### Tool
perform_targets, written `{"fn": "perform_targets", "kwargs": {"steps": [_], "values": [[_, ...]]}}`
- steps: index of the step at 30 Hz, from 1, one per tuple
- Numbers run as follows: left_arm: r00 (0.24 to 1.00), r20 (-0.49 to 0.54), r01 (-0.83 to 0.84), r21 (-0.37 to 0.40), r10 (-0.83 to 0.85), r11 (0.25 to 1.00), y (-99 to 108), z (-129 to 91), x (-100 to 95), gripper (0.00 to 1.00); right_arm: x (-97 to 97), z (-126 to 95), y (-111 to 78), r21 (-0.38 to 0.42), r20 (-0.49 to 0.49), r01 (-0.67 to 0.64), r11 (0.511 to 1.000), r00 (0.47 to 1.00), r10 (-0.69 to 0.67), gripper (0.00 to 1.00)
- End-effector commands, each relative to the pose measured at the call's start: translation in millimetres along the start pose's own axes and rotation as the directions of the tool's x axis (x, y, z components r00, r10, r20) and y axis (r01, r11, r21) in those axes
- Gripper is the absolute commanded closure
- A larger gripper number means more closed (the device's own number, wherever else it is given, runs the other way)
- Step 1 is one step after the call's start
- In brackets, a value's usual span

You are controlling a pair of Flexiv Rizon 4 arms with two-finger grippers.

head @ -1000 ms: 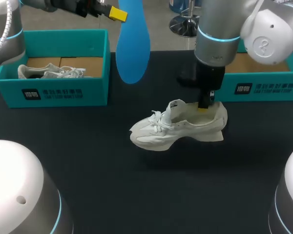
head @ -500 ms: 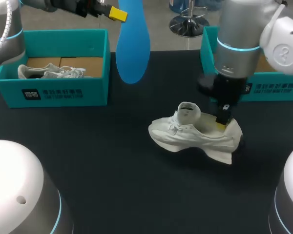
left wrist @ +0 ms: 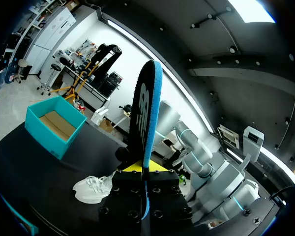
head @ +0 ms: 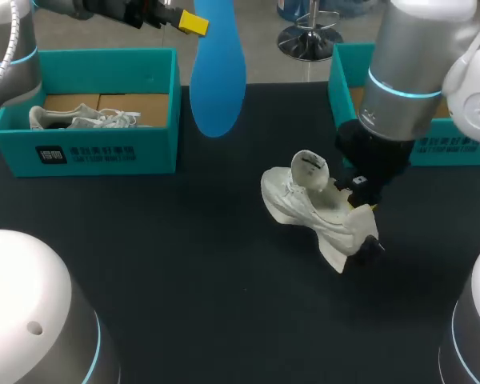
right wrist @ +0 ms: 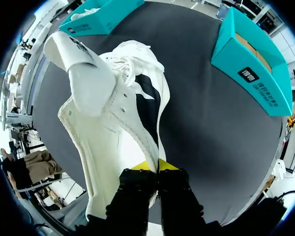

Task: Take the shoe out of the shoebox, open the shoe tongue, remove and reinsert the insole, then place the shoe into the shoebox

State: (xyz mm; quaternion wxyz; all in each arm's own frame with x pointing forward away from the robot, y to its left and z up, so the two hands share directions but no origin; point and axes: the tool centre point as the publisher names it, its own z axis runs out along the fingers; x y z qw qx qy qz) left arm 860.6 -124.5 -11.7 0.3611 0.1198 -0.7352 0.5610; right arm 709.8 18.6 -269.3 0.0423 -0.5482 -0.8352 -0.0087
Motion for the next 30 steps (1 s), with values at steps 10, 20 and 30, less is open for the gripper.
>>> {"fn": "perform_targets", "kwargs": {"steps": [10,20,30], "values": [[1.0,-0.001,-0.001,-0.002,0.001,1.0,0.0,-0.4,-0.8,1.0,7.6,5.3,1.3,-0.093,-0.089,-0.751,0.654,0.66,0.746,1.0],[1.0,-0.001,-0.001,-0.002,0.001,1.0,0.0,-0.4,-0.8,1.0,28.7,22.1,-4.4,-0.137,-0.161,-0.767,0.627,0.641,0.75,1.0],[1.0,-0.001,-0.001,-0.002,0.001,1.0,0.0,-0.4,-0.8,1.0,34.5,33.6,-3.2,-0.138,-0.192,-0.714,0.686,0.699,0.689,1.0]]}}
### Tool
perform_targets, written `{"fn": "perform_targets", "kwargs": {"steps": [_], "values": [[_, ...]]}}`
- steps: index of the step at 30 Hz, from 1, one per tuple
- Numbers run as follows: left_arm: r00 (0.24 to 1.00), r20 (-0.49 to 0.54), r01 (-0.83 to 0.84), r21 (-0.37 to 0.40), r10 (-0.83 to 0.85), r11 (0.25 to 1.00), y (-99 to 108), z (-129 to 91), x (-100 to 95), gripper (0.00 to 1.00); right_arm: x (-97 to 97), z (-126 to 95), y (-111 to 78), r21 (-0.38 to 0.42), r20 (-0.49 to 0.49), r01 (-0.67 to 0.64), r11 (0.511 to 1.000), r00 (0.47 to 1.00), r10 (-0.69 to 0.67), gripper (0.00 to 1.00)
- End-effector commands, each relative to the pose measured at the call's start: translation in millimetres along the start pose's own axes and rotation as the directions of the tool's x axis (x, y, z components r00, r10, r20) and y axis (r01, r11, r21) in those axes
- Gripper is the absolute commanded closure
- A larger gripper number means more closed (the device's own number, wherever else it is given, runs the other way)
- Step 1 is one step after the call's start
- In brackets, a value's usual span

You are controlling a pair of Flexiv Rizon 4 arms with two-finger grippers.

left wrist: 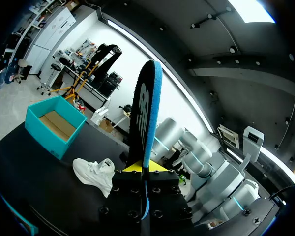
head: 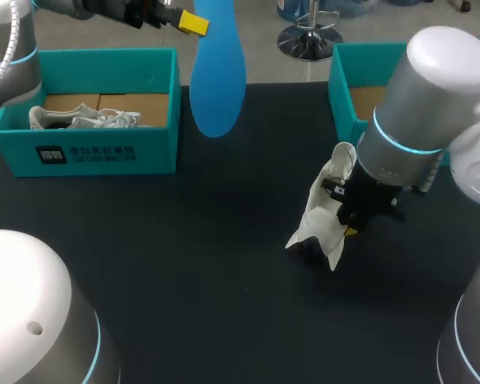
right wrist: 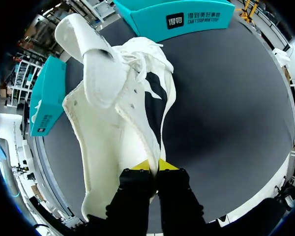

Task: Take the shoe out of the shoebox, open the shoe tongue, remove and reinsert the insole, then place the shoe into the shoebox

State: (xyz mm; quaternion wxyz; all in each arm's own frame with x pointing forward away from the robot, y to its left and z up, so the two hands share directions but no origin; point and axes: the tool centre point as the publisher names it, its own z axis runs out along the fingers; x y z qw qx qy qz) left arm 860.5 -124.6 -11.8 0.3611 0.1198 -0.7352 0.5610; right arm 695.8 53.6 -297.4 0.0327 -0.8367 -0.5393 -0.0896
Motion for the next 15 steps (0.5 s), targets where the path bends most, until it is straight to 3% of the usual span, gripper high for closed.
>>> {"fn": "perform_targets", "kwargs": {"steps": [1,7,15], "values": [[1.0,-0.001,-0.001,-0.002,0.001,1.0,0.0,-0.4,-0.8,1.0,-3.9,1.7,-3.2,-0.01,-0.05,0.06,0.998,0.997,-0.061,1.0],[1.0,-0.001,-0.001,-0.002,0.001,1.0,0.0,-0.4,-0.8,1.0,-1.7,0.6,-3.5,-0.001,-0.02,0.244,0.97,0.969,-0.244,1.0],[1.0,-0.001,-0.001,-0.002,0.001,1.0,0.0,-0.4,-0.8,1.0,-6.5,9.6,-7.2,0.016,0.006,0.278,0.961,0.961,-0.278,1.0]]}}
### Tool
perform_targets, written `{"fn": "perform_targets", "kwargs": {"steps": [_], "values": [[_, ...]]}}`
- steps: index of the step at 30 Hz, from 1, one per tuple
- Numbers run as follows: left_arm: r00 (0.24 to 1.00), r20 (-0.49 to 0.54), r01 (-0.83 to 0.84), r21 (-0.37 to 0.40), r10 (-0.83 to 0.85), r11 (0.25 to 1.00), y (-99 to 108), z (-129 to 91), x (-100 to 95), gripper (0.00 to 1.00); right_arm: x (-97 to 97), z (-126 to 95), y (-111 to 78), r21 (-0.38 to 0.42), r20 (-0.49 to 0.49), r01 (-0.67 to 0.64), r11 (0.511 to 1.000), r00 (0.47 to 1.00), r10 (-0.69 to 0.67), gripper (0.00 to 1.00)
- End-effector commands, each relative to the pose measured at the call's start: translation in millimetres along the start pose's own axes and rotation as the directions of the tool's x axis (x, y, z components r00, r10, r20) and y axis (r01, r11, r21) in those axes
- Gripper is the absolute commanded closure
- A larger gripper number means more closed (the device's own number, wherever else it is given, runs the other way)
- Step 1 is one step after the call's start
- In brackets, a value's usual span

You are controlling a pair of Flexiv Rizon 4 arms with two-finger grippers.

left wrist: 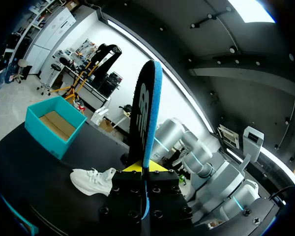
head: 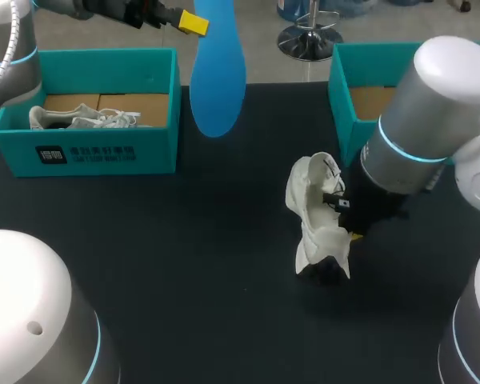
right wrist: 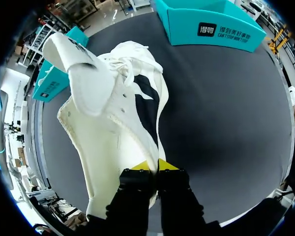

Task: Take the shoe out of the shoebox, open the shoe tongue, remove and reinsert the insole, then place the shoe into the shoebox

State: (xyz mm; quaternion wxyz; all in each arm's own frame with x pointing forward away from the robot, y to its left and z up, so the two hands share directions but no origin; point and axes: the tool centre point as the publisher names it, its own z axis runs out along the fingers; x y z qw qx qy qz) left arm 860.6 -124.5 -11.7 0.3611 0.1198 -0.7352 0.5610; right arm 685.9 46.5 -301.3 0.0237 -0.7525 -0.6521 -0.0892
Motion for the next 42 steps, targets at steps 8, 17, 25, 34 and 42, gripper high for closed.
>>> {"fn": "perform_targets", "kwargs": {"steps": [8,17,25,34,42], "values": [[1.0,-0.001,-0.001,-0.002,0.001,1.0,0.0,-0.4,-0.8,1.0,9.4,40.7,-11.1,0.029,-0.017,0.032,0.999,0.999,-0.031,1.0],[1.0,-0.001,-0.001,-0.002,0.001,1.0,0.0,-0.4,-0.8,1.0,7.6,71.7,-24.0,0.057,-0.024,0.04,0.998,0.999,-0.038,1.0],[1.0,-0.001,-0.001,-0.002,0.001,1.0,0.0,-0.4,-0.8,1.0,6.1,72.8,-29.6,0.065,-0.014,0.024,0.998,1.0,-0.023,0.51],[1.0,-0.001,-0.001,-0.002,0.001,1.0,0.0,-0.4,-0.8,1.0,10.3,16.8,-22.3,0.124,-0.027,0.058,0.991,0.998,-0.055,0.0],[1.0,-0.001,-0.001,-0.002,0.001,1.0,0.0,-0.4,-0.8,1.0,26.8,-57.7,-4.6,0.15,-0.364,0.077,0.986,0.931,-0.017,0.0]]}}
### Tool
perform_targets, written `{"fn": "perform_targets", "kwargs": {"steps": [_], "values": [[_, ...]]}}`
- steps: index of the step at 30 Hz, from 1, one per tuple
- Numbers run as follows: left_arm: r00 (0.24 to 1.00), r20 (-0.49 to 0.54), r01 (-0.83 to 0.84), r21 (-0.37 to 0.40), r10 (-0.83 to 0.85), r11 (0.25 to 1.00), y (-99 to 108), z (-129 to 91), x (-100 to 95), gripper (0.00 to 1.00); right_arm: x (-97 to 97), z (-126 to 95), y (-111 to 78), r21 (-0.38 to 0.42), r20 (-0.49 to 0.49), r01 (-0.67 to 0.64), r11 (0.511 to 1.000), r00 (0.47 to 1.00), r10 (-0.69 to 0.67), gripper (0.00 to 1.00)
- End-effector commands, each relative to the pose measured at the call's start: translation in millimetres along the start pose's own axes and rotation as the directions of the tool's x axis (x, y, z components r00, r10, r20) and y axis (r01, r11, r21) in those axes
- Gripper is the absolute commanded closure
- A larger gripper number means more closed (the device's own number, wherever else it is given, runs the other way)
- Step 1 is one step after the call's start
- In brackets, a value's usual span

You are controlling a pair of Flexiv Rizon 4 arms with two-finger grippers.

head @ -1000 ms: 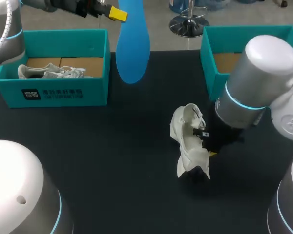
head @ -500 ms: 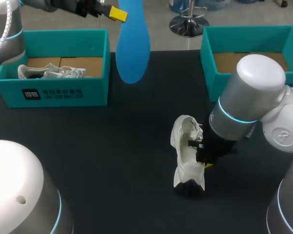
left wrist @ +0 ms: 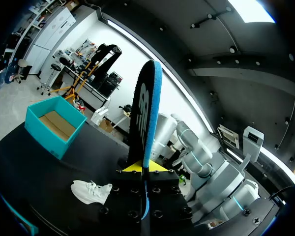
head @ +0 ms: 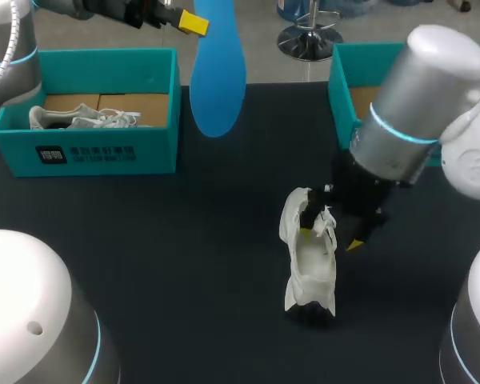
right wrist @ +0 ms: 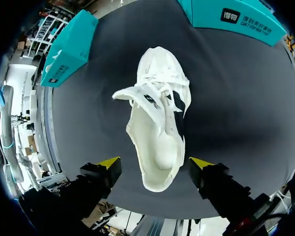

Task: Take the shoe out of the shoebox, open the shoe tongue, remove and reinsert the insole, then place the shoe into the shoebox

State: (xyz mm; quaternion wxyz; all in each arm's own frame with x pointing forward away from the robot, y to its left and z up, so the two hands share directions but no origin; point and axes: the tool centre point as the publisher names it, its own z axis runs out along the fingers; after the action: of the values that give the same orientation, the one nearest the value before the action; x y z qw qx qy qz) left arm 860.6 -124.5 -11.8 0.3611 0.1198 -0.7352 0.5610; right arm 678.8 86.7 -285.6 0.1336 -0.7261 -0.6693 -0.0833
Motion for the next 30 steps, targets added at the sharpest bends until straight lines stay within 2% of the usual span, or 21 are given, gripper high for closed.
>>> {"fn": "perform_targets", "kwargs": {"steps": [1,2,4,5,8,13,16,19,26,30], "values": [[1.0,-0.001,-0.001,-0.002,0.001,1.0,0.0,-0.3,-0.8,1.0,-4.9,-53.8,-0.7,-0.019,-0.265,0.033,0.999,0.964,-0.037,0.0],[1.0,-0.001,-0.001,-0.002,0.001,1.0,0.0,-0.3,-0.8,1.0,0.1,-63.5,1.0,-0.035,-0.363,0.043,0.998,0.931,-0.052,0.0],[1.0,-0.001,-0.001,-0.002,0.001,1.0,0.0,-0.3,-0.8,1.0,7.0,-74.8,3.0,-0.056,-0.435,0.037,0.998,0.899,-0.058,0.0],[1.0,-0.001,-0.001,-0.002,0.001,1.0,0.0,-0.3,-0.8,1.0,12.1,-85.1,3.9,-0.08,-0.523,0.036,0.996,0.849,-0.073,0.0],[1.0,-0.001,-0.001,-0.002,0.001,1.0,0.0,-0.3,-0.8,1.0,22.9,-109.1,7.9,-0.107,-0.703,0.033,0.994,0.704,-0.099,0.0],[1.0,-0.001,-0.001,-0.002,0.001,1.0,0.0,-0.3,-0.8,1.0,40.8,-133.8,19.0,-0.13,-0.838,0.032,0.991,0.531,-0.127,0.0],[1.0,-0.001,-0.001,-0.002,0.001,1.0,0.0,-0.3,-0.8,1.0,52.2,-140.9,23.0,-0.137,-0.879,0.025,0.99,0.458,-0.133,0.0],[1.0,-0.001,-0.001,-0.002,0.001,1.0,0.0,-0.3,-0.8,1.0,59.6,-143.3,27.2,-0.134,-0.907,0.002,0.991,0.402,-0.124,0.0],[1.0,-0.001,-0.001,-0.002,0.001,1.0,0.0,-0.3,-0.8,1.0,74.0,-134.1,37.5,-0.139,-0.936,0.0,0.99,0.327,-0.131,0.0],[1.0,-0.001,-0.001,-0.002,0.001,1.0,0.0,-0.3,-0.8,1.0,76.4,-129.7,42.5,-0.114,-0.949,-0.023,0.993,0.3,-0.102,0.0]]}}
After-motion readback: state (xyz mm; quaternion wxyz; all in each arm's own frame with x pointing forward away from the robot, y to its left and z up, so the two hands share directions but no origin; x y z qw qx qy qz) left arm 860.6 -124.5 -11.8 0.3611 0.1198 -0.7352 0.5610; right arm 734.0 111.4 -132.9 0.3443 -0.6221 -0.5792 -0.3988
